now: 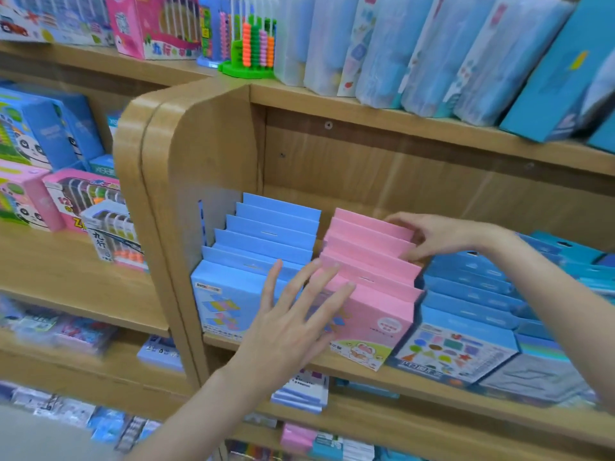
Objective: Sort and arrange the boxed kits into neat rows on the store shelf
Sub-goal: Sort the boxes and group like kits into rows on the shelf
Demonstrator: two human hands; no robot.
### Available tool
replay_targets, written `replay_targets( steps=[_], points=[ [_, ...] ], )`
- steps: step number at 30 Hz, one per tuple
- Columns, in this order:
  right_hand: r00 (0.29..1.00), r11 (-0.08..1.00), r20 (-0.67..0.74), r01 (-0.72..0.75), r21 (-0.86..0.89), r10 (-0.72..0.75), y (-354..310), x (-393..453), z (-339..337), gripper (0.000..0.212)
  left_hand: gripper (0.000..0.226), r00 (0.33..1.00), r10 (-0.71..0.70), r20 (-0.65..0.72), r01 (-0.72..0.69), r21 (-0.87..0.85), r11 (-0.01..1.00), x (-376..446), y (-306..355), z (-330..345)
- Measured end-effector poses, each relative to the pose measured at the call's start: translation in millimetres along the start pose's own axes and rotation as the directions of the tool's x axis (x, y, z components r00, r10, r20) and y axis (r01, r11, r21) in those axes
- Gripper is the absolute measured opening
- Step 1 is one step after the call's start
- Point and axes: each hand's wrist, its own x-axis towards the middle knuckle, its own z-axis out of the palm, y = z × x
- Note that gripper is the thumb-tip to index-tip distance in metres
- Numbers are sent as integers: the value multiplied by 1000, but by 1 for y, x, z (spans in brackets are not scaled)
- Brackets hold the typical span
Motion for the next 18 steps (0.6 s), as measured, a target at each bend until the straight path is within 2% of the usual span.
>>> replay_targets(
  steps=[2, 5, 10, 18],
  points=[
    [998, 998, 11, 58, -2, -58, 6, 7, 1, 67, 68, 999, -10, 34, 10, -4, 1000, 12, 14, 7],
    [980, 984, 105, 160, 83, -169, 12, 14, -1, 65, 72, 996, -34, 82, 34, 2, 999, 20, 35, 21],
    [938, 939, 152, 279, 201, -311, 21, 20, -2, 59, 62, 983, -177, 54, 176, 29, 984, 23, 67, 35],
    [899, 904, 189, 344, 253, -395, 15, 19, 0, 59, 71, 985, -166, 46, 161, 95, 982, 16, 70, 22]
  ],
)
